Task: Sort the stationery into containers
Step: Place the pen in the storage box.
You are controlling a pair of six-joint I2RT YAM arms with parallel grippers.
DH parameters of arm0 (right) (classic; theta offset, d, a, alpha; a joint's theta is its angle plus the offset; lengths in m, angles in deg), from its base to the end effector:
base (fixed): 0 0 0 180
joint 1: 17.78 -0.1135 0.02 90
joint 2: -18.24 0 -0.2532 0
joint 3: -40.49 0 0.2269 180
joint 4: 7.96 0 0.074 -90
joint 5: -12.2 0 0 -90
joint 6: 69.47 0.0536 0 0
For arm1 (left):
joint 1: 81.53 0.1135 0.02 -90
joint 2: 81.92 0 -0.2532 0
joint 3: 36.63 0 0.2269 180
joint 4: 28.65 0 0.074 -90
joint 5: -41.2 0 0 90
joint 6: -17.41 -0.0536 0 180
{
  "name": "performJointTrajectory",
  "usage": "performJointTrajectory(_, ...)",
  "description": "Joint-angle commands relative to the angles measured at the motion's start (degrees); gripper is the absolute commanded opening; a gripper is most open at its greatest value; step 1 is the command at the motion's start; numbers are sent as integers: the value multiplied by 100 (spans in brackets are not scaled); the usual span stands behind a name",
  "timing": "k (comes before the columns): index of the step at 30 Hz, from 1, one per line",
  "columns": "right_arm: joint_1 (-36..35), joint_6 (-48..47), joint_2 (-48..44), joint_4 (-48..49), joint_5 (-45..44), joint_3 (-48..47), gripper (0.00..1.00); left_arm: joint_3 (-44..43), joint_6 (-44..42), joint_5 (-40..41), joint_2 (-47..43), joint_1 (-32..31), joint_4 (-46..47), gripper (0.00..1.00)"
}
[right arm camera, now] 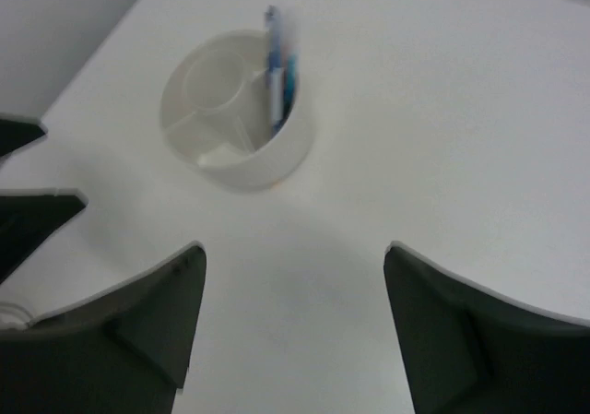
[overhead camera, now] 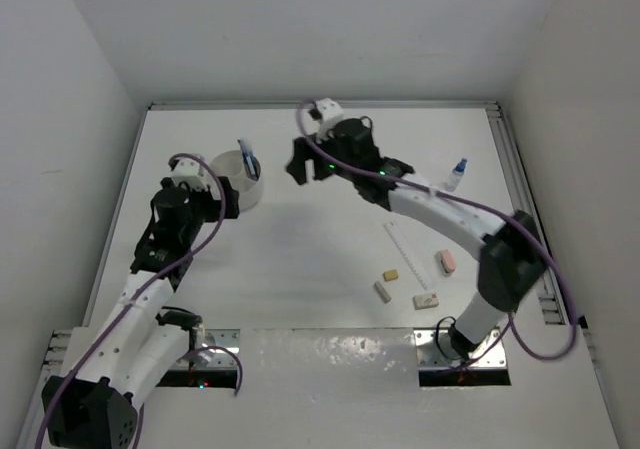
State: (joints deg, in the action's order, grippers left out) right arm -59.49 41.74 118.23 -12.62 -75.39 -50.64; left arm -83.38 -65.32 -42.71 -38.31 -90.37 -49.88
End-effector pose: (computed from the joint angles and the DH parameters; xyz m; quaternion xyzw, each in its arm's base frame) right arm 0.3062 0.2759 0.2981 -0.1525 0.7704 0.3371 0.5192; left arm 0.1829 -0.0227 0.2610 -0.0201 0.8087 -0.0396 0.5866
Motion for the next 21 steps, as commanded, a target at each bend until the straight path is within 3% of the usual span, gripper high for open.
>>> performJointTrajectory(1, 356, 295, -1066, -2135, -862, 555, 75, -207, -1073, -2636, 129, 67, 492, 93)
performJointTrajectory(2, 514, 374, -1312, -2392, -953, 870, 74, -250, -1426, -3318, 347, 23, 484, 85)
performJointTrajectory(4, 725, 751, -2033, -3259, -1207, 1170, 74, -495, -2260, -4173, 908, -371, -41, 80)
performJointTrajectory(6, 1120, 998, -2499, -3711, -1252, 1575, 75, -1066, -2737, -4308, 1401, -862, -568, 70)
performJointTrajectory(8, 1445, 1174, -3185, -4117, -1435, 1925, 75, -1749, -3931, -4476, 2068, -1284, -1587, 63)
performJointTrajectory(12, 1920, 1368, -4536, -4415, -1787, 2358, 76, -2727, -6099, -3836, 3080, -2960, -3220, 63)
performJointTrajectory(16, 2456, 1307, -5137, -4950, -2078, 2306, 78, -3728, -6720, -3545, 4449, -4141, -3594, 69)
performJointTrajectory(21, 2651, 1210, -5156, -5663, -2043, 2103, 79, -4214, -7659, -3422, 5515, -5346, -3560, 68)
